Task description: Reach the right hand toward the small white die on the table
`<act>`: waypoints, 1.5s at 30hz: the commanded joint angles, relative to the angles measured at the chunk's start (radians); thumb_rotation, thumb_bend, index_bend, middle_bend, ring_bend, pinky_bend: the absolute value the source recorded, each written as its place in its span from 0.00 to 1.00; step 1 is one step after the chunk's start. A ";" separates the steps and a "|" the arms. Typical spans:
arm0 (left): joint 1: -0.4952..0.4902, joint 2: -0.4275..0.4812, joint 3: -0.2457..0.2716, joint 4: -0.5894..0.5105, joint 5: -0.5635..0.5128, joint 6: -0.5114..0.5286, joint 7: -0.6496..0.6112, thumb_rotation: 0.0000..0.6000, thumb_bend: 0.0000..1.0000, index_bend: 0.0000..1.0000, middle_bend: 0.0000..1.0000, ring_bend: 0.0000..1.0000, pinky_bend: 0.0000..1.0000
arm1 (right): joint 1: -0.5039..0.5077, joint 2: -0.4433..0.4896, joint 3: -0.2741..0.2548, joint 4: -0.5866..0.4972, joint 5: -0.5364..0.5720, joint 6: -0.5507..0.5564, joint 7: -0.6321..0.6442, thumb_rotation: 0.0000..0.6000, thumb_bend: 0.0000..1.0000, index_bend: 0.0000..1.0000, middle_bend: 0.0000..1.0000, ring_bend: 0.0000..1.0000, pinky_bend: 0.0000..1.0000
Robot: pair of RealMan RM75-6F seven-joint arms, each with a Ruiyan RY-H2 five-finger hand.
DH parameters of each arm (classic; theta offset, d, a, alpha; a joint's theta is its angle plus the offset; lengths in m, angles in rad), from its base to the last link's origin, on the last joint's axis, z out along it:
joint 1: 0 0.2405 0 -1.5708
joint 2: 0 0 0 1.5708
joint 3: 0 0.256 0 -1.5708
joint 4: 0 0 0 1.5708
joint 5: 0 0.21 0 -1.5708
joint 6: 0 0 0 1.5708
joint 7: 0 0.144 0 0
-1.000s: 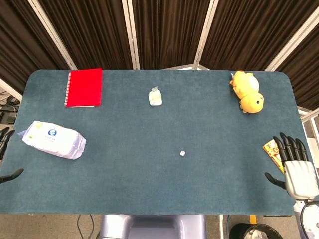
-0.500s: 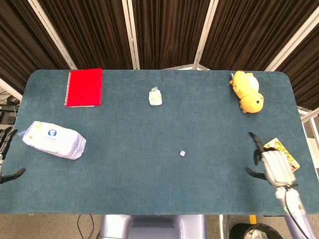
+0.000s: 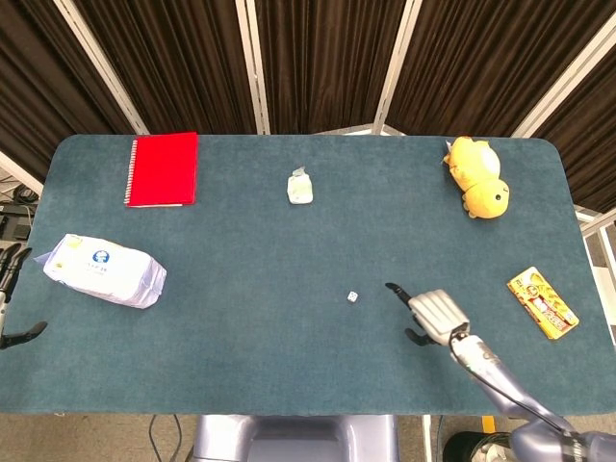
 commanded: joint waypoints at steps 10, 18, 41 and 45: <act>0.000 -0.001 0.004 -0.004 0.004 -0.001 0.007 1.00 0.00 0.00 0.00 0.00 0.00 | 0.041 -0.071 -0.002 0.006 0.088 -0.023 -0.112 1.00 0.41 0.05 0.95 0.88 1.00; -0.003 -0.003 0.006 -0.011 0.005 -0.004 0.017 1.00 0.00 0.00 0.00 0.00 0.00 | 0.063 -0.108 -0.006 -0.019 0.087 -0.015 -0.171 1.00 0.41 0.05 0.95 0.88 1.00; 0.002 0.009 0.007 -0.008 0.003 0.000 -0.011 1.00 0.00 0.00 0.00 0.00 0.00 | 0.136 -0.187 -0.008 -0.015 0.270 -0.013 -0.349 1.00 0.41 0.05 0.95 0.88 1.00; 0.000 0.008 0.008 -0.008 0.004 -0.002 -0.009 1.00 0.00 0.00 0.00 0.00 0.00 | 0.138 -0.179 -0.015 -0.020 0.269 -0.010 -0.347 1.00 0.42 0.05 0.95 0.88 1.00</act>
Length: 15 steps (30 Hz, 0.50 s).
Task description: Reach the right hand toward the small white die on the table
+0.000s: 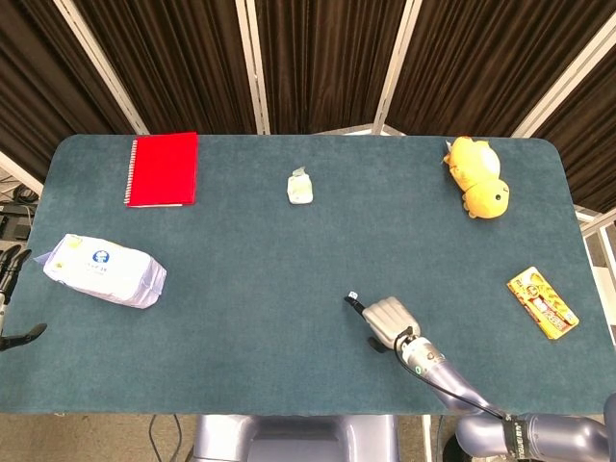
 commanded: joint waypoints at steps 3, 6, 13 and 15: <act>-0.001 -0.001 0.002 -0.003 0.003 -0.001 0.004 1.00 0.00 0.00 0.00 0.00 0.00 | 0.004 0.004 -0.004 0.000 0.003 0.002 0.004 1.00 0.42 0.06 0.95 0.88 1.00; 0.000 -0.002 0.002 -0.003 0.003 0.001 0.007 1.00 0.00 0.00 0.00 0.00 0.00 | 0.006 0.006 -0.005 0.000 0.004 0.001 0.009 1.00 0.42 0.06 0.95 0.88 1.00; -0.002 -0.004 0.002 -0.003 0.000 -0.003 0.012 1.00 0.00 0.00 0.00 0.00 0.00 | 0.011 0.016 -0.011 0.011 0.009 -0.004 0.023 1.00 0.42 0.06 0.95 0.88 1.00; -0.003 -0.004 0.002 -0.003 -0.001 -0.004 0.012 1.00 0.00 0.00 0.00 0.00 0.00 | 0.013 0.015 -0.015 0.017 0.011 -0.008 0.025 1.00 0.42 0.06 0.95 0.88 1.00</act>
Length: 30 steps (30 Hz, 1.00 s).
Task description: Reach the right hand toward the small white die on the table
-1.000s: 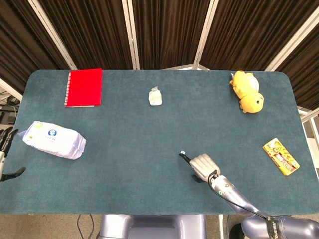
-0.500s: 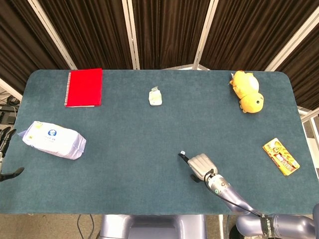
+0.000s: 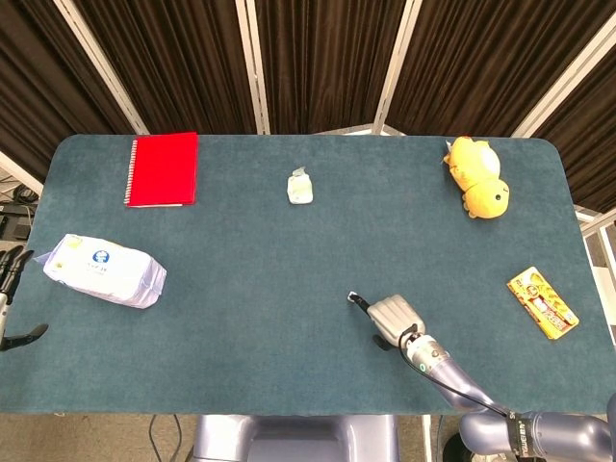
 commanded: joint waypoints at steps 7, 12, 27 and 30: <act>-0.002 -0.001 0.000 0.000 -0.004 -0.003 0.003 1.00 0.00 0.00 0.00 0.00 0.00 | 0.008 -0.003 -0.018 0.011 0.010 -0.019 0.011 1.00 0.42 0.06 0.95 0.88 1.00; -0.002 -0.001 0.000 -0.001 -0.005 -0.003 0.002 1.00 0.00 0.00 0.00 0.00 0.00 | 0.008 0.005 -0.039 -0.012 0.002 -0.024 0.009 1.00 0.42 0.08 0.95 0.88 1.00; 0.000 0.000 0.002 -0.005 0.000 0.001 0.004 1.00 0.00 0.00 0.00 0.00 0.00 | -0.014 0.065 -0.072 -0.130 -0.108 0.044 0.011 1.00 0.42 0.08 0.95 0.88 1.00; 0.001 0.002 0.003 -0.006 0.002 0.003 0.000 1.00 0.00 0.00 0.00 0.00 0.00 | -0.030 0.111 -0.069 -0.183 -0.165 0.089 0.030 1.00 0.42 0.08 0.95 0.88 1.00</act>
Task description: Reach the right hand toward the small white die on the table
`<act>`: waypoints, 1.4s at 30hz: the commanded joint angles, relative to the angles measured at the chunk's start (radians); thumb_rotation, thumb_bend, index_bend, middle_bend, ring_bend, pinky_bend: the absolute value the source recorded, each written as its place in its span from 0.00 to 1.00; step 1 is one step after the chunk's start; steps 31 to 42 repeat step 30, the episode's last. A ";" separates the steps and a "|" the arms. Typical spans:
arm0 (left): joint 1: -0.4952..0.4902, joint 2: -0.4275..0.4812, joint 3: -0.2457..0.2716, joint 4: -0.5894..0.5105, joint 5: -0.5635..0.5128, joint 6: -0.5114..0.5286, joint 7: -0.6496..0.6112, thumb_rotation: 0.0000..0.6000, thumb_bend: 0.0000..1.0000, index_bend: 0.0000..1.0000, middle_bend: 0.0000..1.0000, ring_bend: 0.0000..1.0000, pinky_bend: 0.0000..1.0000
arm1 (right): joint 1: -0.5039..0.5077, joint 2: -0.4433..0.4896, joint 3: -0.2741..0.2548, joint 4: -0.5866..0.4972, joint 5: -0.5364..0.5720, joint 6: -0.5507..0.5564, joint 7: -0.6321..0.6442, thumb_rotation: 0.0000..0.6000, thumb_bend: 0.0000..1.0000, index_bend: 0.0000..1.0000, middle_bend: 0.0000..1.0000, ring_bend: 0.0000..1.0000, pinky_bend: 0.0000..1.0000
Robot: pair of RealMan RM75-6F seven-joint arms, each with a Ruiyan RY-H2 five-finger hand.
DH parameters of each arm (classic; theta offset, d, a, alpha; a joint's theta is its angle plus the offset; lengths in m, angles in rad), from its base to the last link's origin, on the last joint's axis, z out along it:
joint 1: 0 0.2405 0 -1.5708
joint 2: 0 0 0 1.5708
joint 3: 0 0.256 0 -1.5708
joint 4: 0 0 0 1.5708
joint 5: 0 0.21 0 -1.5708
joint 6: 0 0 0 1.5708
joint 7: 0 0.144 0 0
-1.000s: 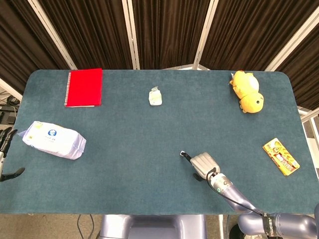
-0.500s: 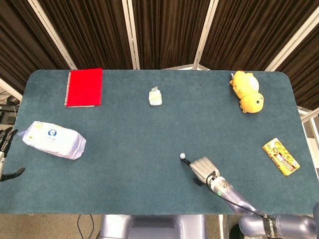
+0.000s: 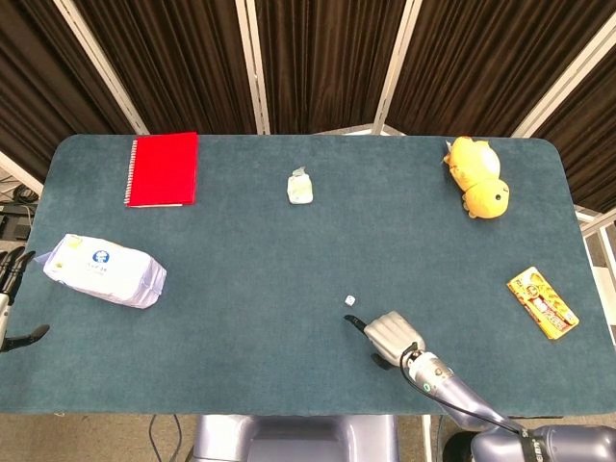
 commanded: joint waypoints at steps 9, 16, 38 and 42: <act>0.012 0.010 0.007 -0.003 0.027 0.023 -0.027 1.00 0.00 0.00 0.00 0.00 0.00 | -0.165 0.208 -0.020 -0.106 -0.364 0.376 0.113 1.00 0.39 0.08 0.94 0.88 1.00; 0.022 0.011 0.017 0.003 0.061 0.046 -0.043 1.00 0.00 0.00 0.00 0.00 0.00 | -0.343 0.236 -0.034 0.009 -0.537 0.727 0.309 1.00 0.04 0.09 0.53 0.44 0.46; 0.060 0.005 0.045 0.020 0.127 0.113 -0.071 1.00 0.00 0.00 0.00 0.00 0.00 | -0.527 0.254 -0.020 0.034 -0.429 0.876 0.411 1.00 0.00 0.00 0.00 0.00 0.00; 0.060 0.005 0.045 0.020 0.127 0.113 -0.071 1.00 0.00 0.00 0.00 0.00 0.00 | -0.527 0.254 -0.020 0.034 -0.429 0.876 0.411 1.00 0.00 0.00 0.00 0.00 0.00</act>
